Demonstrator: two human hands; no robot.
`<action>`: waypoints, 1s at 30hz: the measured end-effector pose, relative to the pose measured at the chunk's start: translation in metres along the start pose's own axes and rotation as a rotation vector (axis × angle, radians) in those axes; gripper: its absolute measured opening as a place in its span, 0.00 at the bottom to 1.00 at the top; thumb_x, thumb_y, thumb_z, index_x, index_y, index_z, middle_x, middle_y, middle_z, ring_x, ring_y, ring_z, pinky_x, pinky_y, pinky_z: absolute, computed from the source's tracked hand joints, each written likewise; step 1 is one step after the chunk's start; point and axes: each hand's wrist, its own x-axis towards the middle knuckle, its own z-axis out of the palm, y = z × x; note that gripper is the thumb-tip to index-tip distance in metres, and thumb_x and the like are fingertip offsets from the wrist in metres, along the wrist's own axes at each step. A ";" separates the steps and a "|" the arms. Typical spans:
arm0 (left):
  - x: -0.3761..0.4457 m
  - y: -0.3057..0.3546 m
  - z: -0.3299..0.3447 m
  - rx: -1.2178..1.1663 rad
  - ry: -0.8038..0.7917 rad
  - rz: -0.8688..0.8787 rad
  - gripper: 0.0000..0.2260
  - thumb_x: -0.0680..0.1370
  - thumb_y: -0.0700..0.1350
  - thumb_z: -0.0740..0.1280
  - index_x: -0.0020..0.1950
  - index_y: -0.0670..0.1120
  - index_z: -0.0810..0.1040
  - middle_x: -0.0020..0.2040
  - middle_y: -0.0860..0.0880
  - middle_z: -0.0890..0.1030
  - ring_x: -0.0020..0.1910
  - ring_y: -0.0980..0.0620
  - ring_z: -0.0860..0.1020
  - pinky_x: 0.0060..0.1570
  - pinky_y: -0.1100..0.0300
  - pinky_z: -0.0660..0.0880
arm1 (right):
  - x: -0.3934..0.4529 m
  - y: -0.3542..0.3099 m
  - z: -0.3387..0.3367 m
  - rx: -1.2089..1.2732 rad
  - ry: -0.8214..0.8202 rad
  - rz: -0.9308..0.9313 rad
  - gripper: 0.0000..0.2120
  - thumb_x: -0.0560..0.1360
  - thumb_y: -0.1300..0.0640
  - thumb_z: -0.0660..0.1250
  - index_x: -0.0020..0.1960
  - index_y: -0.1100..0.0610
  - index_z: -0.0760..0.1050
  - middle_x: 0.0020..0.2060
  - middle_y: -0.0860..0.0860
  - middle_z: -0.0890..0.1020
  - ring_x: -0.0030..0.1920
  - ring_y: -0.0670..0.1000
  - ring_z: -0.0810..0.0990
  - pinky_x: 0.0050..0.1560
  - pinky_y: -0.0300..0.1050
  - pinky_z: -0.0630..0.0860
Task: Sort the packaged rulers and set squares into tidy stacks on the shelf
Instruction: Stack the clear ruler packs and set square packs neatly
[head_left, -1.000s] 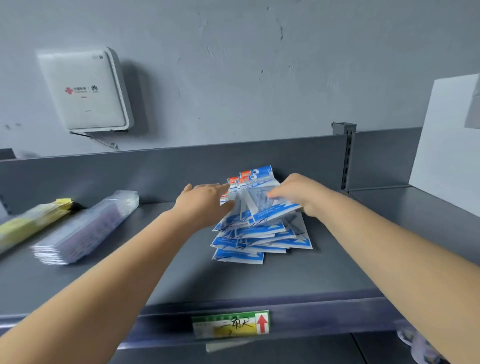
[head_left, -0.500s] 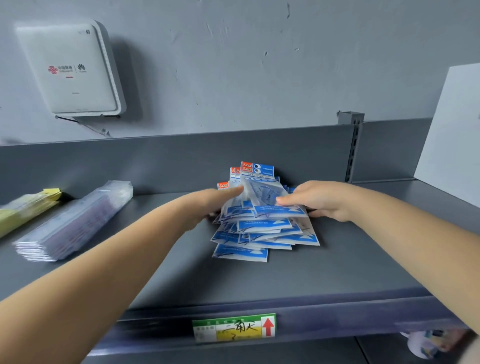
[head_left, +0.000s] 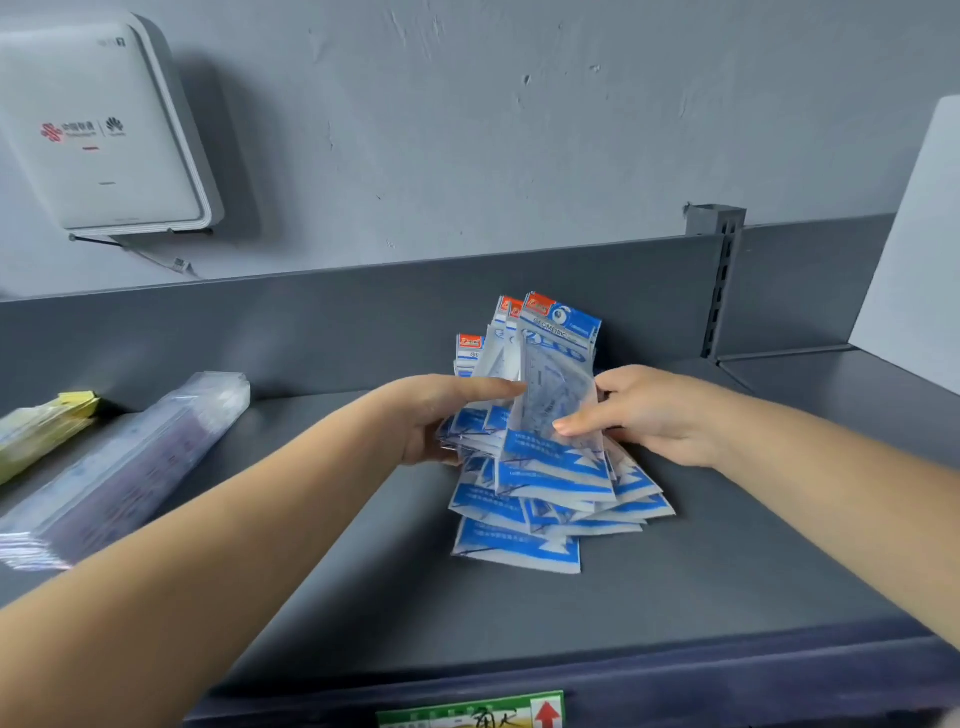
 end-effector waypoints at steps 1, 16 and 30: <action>-0.002 0.001 0.003 -0.008 0.011 0.028 0.15 0.70 0.49 0.73 0.53 0.45 0.77 0.46 0.45 0.84 0.42 0.49 0.81 0.48 0.55 0.78 | -0.002 0.001 0.002 0.005 0.008 -0.013 0.08 0.68 0.68 0.72 0.42 0.57 0.80 0.44 0.52 0.85 0.48 0.49 0.82 0.52 0.41 0.76; -0.001 -0.008 0.017 -0.047 0.001 0.758 0.31 0.66 0.38 0.77 0.63 0.49 0.66 0.57 0.48 0.79 0.54 0.52 0.81 0.49 0.58 0.79 | 0.004 0.000 -0.009 0.138 0.161 -0.309 0.55 0.46 0.53 0.83 0.69 0.50 0.62 0.62 0.49 0.77 0.60 0.50 0.78 0.63 0.54 0.73; -0.012 -0.004 0.016 0.031 -0.057 0.836 0.30 0.70 0.36 0.70 0.66 0.49 0.59 0.62 0.50 0.76 0.56 0.58 0.79 0.48 0.65 0.78 | 0.001 -0.005 0.005 -0.052 0.131 -0.595 0.45 0.64 0.71 0.74 0.67 0.45 0.51 0.58 0.41 0.75 0.59 0.37 0.75 0.57 0.36 0.76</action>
